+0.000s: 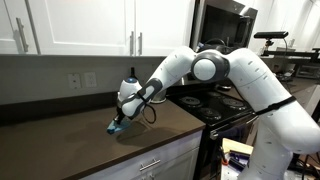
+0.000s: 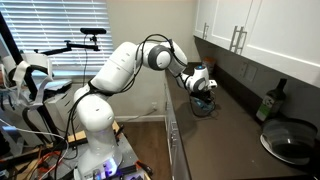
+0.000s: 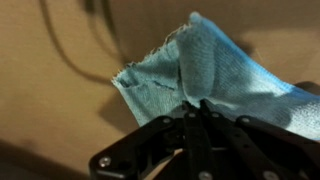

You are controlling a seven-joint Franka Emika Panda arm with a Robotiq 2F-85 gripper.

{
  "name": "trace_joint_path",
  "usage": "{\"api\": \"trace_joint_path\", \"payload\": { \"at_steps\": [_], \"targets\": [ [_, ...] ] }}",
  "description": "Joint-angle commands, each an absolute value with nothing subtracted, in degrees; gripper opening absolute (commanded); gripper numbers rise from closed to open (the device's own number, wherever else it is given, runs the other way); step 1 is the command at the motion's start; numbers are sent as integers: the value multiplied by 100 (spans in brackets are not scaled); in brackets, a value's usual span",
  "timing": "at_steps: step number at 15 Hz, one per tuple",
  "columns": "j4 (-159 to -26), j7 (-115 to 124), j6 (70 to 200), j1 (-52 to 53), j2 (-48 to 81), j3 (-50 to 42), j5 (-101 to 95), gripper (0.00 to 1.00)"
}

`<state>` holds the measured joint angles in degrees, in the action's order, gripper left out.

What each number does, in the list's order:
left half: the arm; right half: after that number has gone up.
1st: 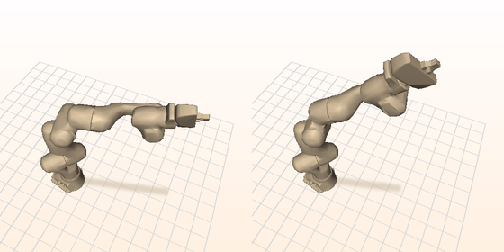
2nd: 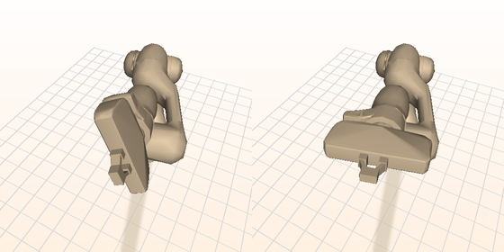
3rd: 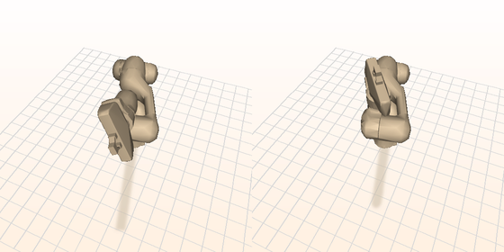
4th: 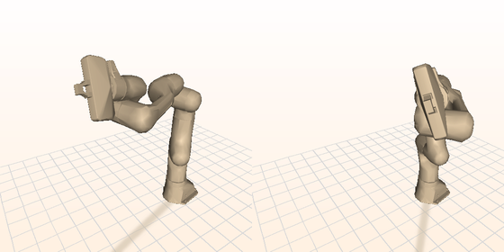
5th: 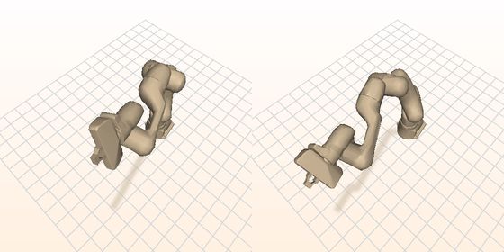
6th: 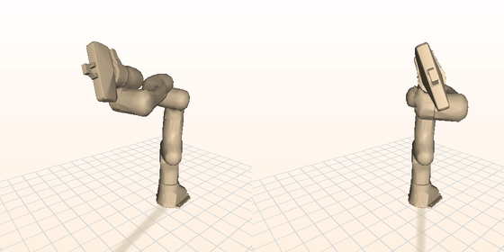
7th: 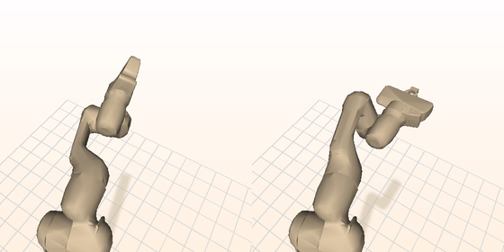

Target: Get the towel and clean the slight part of the kitchen unit base top

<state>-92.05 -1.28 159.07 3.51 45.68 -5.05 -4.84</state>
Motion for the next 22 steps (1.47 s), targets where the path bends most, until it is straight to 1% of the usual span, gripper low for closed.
{"api": "trace_joint_path", "payload": {
  "at_steps": [1, 6, 10, 22],
  "targets": [
    [-8844, 635, 16183, 710, 5140, -1229, -805, 3],
    [-8794, 1652, 16072, 1225, 5259, -2196, -1010, 3],
    [-8849, 2088, 16002, 1387, 5294, -2630, -1040, 3],
    [-8847, 2132, 15161, 676, 4993, -2409, -821, 3]
  ]
}}
